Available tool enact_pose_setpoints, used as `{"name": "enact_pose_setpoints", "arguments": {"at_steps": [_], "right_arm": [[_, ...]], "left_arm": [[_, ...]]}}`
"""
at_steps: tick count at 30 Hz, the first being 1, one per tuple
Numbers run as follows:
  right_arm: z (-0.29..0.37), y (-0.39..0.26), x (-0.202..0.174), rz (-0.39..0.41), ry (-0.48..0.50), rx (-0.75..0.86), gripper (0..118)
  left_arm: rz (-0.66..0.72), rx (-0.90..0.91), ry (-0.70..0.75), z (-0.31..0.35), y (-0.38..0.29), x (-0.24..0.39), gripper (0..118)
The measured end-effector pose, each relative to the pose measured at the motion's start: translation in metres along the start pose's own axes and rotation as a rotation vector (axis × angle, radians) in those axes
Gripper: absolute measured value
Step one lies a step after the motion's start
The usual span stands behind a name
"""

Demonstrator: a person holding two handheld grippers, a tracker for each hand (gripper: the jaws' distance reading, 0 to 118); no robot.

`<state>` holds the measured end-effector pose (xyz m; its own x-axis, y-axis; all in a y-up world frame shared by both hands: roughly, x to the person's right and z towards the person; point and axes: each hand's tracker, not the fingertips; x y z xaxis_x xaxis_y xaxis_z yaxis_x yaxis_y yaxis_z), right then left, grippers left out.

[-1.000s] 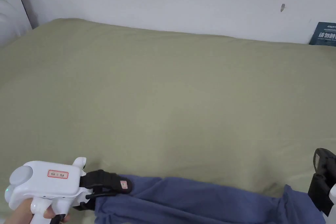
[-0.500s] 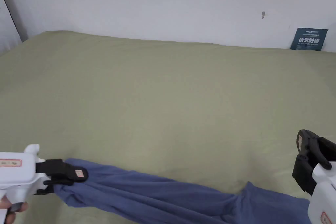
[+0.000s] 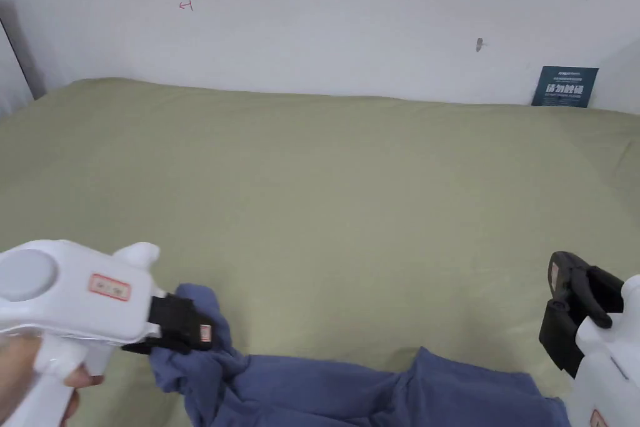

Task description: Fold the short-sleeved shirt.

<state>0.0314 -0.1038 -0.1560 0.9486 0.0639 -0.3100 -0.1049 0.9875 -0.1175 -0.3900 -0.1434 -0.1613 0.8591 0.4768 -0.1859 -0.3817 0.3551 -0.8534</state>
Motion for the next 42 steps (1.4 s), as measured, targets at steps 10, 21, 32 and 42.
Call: {"name": "enact_pose_setpoints", "arguments": {"at_steps": [10,21,32,42], "right_arm": [[0.01,-0.02,0.032,-0.024,-0.058,-0.064,1],[0.01,-0.027,0.049,-0.072,-0.098,-0.102,1],[0.003,-0.033,0.031,-0.082,-0.045,-0.134,1],[0.003,-0.039,0.033,-0.065,-0.054,-0.178,1]], "left_arm": [[-0.148,-0.166,0.058,-0.14,-0.012,0.089,8],[0.004,-0.045,-0.147,-0.114,-0.008,0.071,0],[0.063,-0.186,-0.205,-0.181,-0.035,0.044,0],[0.059,-0.219,-0.282,-0.202,-0.055,0.059,0]]}}
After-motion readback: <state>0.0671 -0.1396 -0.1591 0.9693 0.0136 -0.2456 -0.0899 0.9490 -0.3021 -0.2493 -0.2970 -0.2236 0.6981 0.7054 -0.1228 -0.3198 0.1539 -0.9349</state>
